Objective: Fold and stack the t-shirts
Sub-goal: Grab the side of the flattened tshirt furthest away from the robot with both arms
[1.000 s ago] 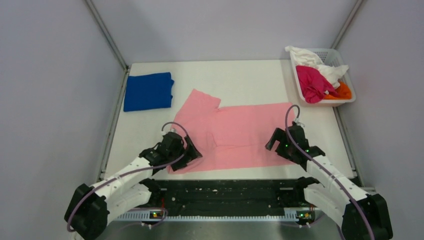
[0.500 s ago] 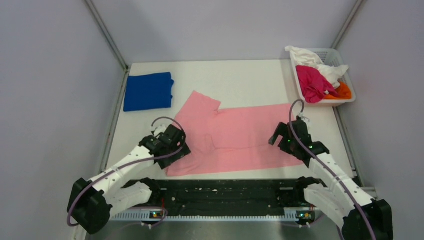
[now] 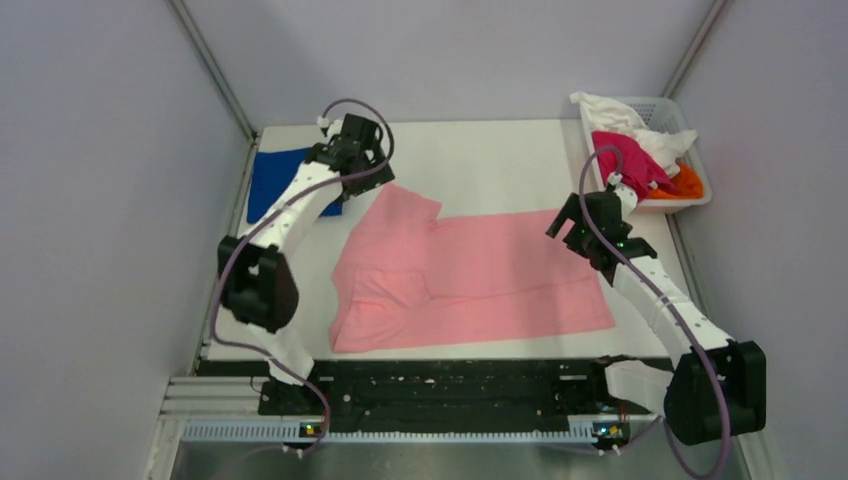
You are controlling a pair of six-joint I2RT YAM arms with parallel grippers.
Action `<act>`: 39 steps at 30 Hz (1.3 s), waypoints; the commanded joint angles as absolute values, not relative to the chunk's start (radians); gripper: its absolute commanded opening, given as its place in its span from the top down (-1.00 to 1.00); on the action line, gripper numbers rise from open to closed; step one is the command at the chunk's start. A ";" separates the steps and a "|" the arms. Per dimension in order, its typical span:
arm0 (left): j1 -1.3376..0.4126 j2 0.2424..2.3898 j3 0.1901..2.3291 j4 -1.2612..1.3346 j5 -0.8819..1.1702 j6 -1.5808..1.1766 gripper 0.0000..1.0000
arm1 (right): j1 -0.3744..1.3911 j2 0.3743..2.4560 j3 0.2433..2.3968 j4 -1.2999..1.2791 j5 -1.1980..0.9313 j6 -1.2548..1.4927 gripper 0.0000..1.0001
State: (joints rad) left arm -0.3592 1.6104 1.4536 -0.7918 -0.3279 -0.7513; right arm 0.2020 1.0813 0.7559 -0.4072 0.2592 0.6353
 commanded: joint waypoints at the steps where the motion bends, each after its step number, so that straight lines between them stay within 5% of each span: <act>1: -0.323 1.957 1.839 -0.788 -0.290 -0.547 -0.98 | 0.181 1.186 0.827 -0.274 0.264 0.588 -0.97; 7: -0.304 2.367 2.343 -0.895 -0.275 -0.441 -0.85 | 0.161 1.344 0.920 -0.233 0.339 0.510 -0.97; 23: -0.302 2.553 2.338 -0.825 -0.277 -0.442 -0.17 | 0.114 1.856 1.286 -0.248 0.322 0.415 -0.95; 26: -0.302 2.551 2.334 -0.844 -0.258 -0.451 0.24 | 0.110 1.876 1.307 -0.252 0.319 0.405 -0.95; 29: -0.302 2.522 2.295 -0.855 -0.246 -0.449 0.98 | 0.102 1.885 1.317 -0.262 0.330 0.400 -0.95; 39: -0.342 2.191 1.956 -0.705 -0.197 -0.454 1.00 | 0.087 2.018 1.434 -0.341 0.391 0.414 -0.74</act>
State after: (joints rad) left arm -0.3260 2.3463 2.0045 -0.7746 -0.2287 -0.4431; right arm 0.1013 1.9694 1.3788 -0.3088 0.3401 0.4114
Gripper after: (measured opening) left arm 0.009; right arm 0.888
